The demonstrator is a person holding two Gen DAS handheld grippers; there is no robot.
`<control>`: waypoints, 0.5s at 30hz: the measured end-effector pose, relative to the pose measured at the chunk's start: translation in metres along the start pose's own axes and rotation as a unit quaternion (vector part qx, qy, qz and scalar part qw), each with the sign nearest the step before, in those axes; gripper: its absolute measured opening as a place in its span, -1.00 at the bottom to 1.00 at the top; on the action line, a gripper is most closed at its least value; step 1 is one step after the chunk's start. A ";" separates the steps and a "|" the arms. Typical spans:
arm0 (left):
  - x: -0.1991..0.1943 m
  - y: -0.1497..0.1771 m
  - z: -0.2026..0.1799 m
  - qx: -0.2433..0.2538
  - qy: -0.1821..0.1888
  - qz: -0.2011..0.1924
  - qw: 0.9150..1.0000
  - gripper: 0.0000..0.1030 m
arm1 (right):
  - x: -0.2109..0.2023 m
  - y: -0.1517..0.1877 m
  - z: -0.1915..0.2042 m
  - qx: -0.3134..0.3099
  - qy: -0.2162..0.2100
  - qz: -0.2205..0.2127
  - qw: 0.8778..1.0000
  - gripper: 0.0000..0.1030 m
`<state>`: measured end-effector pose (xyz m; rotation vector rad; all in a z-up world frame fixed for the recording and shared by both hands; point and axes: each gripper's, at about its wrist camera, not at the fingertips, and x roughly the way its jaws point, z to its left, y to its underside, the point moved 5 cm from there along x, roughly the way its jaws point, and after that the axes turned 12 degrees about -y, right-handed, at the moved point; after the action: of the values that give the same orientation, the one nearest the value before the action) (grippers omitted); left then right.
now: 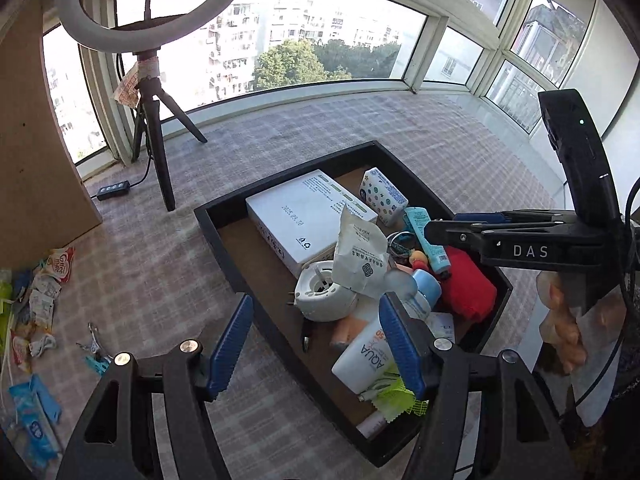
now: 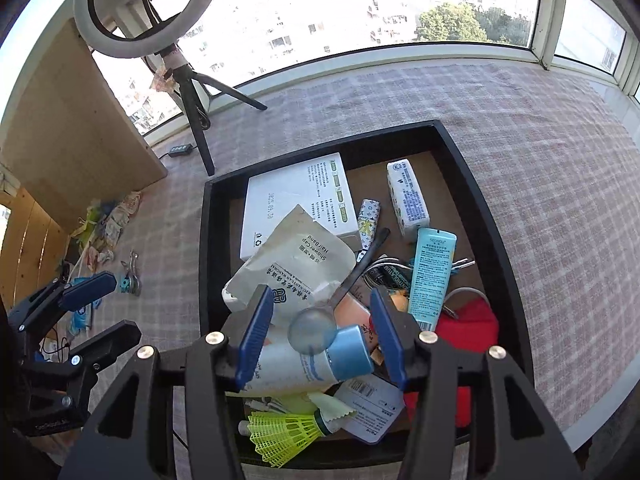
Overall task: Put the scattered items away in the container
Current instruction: 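Carry the blue tube and spoon into the tray and open both tools, then move both open tools back over the remaining clutter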
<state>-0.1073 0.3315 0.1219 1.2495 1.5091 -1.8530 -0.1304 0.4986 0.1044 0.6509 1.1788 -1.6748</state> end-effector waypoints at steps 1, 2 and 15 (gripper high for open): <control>-0.002 0.003 0.008 -0.006 -0.006 -0.001 1.000 0.23 | 0.004 0.001 0.009 -0.007 -0.004 0.002 1.000 -0.03; -0.004 0.005 0.016 -0.012 -0.011 0.000 1.000 0.24 | 0.007 0.002 0.018 -0.014 -0.007 0.003 1.000 -0.03; -0.030 0.051 0.129 -0.105 -0.086 -0.002 0.991 0.45 | 0.057 0.019 0.141 -0.102 -0.058 0.030 0.993 0.07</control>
<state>-0.0991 0.1898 0.1195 0.9656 1.5652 -1.7047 -0.1231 0.3456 0.1045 0.4500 1.2151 -1.4970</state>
